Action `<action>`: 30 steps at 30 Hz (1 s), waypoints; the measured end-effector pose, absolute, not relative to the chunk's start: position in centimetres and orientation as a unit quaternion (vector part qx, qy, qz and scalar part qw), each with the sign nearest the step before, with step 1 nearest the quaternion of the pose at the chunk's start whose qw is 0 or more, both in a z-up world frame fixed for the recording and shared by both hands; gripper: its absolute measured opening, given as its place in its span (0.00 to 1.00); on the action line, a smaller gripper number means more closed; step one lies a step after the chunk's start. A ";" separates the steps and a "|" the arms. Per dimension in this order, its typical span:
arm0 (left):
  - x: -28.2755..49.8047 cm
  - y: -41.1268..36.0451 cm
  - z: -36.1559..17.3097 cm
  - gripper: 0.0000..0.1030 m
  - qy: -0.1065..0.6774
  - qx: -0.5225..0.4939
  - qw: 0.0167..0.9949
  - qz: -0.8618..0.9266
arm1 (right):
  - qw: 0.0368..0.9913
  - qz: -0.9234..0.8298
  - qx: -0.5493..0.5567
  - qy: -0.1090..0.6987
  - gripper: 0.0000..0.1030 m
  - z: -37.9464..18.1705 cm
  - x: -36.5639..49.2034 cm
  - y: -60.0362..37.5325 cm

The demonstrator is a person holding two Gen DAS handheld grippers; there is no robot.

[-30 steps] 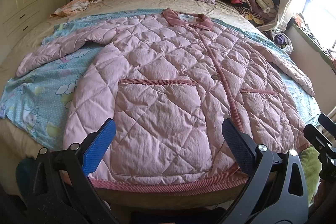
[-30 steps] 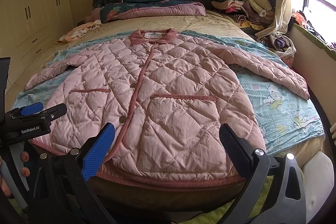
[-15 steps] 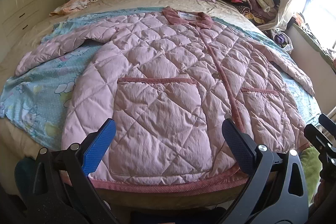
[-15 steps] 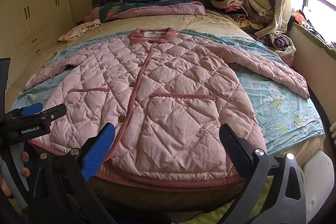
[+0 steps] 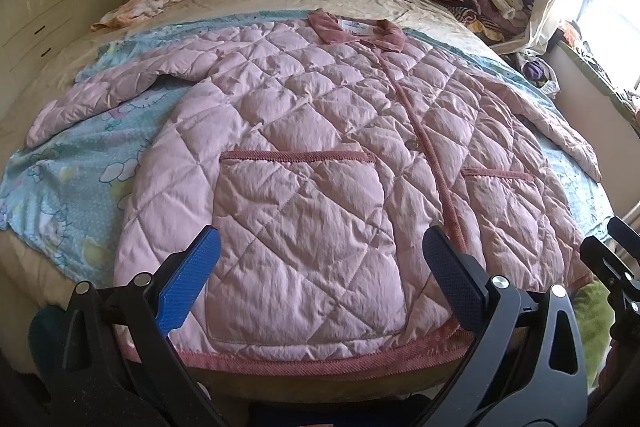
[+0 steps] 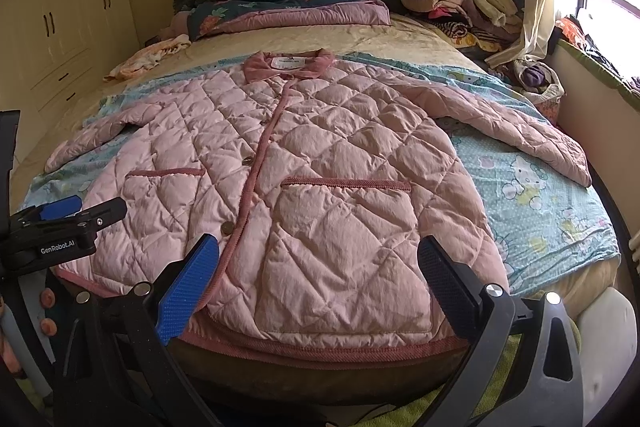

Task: Fold large clothes
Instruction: 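Move the right tool toward the cuff of the jacket sleeve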

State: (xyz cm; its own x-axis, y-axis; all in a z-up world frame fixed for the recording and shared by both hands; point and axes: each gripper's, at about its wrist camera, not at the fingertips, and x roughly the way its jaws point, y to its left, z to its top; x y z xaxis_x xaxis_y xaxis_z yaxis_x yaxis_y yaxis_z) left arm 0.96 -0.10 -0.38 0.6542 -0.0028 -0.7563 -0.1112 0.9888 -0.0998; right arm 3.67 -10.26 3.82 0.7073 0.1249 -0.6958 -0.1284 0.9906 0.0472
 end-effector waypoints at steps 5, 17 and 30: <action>2.3 0.1 -0.1 0.92 0.420 -0.071 0.904 0.029 | 0.922 0.070 0.000 0.381 0.96 4.1 5.2 -10.6; 7.4 -0.1 2.0 0.92 0.412 -0.082 0.907 0.031 | 0.928 0.060 0.015 0.368 0.96 6.7 11.0 -11.3; 13.1 0.1 4.6 0.92 0.406 -0.096 0.908 0.025 | 0.931 0.053 0.038 0.360 0.96 8.5 16.7 -12.3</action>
